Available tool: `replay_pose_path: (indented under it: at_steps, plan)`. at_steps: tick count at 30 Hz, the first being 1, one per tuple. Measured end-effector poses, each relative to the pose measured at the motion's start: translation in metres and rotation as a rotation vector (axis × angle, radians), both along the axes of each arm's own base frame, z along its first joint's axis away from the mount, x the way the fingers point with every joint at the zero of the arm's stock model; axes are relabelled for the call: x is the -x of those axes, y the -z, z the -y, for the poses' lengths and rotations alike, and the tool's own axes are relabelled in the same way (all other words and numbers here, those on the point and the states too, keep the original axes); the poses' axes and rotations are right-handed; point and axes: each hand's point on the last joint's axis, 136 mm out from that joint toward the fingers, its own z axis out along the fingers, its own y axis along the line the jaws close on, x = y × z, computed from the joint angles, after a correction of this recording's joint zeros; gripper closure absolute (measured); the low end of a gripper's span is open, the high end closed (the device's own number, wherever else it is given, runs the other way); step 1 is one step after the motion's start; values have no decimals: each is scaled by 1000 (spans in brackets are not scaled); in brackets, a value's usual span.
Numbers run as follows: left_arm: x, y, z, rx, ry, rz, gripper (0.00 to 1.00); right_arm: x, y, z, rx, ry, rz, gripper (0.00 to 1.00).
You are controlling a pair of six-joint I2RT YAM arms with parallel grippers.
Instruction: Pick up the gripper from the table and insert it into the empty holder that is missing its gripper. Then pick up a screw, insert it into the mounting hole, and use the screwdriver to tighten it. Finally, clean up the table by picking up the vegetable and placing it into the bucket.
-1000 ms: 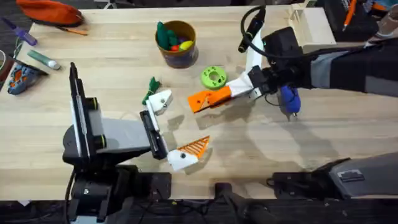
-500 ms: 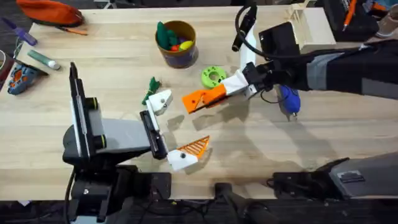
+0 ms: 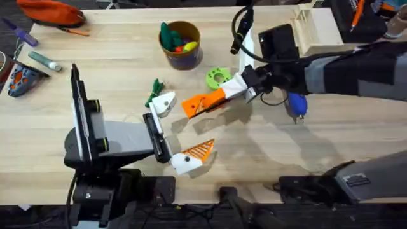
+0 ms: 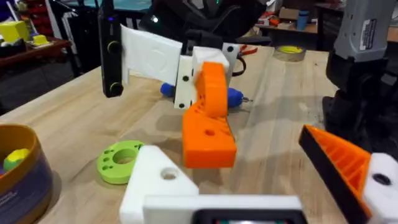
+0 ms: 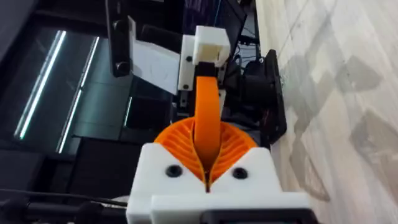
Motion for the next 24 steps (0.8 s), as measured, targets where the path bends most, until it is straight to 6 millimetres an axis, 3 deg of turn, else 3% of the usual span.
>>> replay_pose_path:
  at_steps: [18,24]
  plan:
    - [0,0,0,0,0,0,15,6,-3,-17,20,-39,-5,992]
    - [0,0,0,0,0,0,15,2,9,-19,50,-27,-37,992]
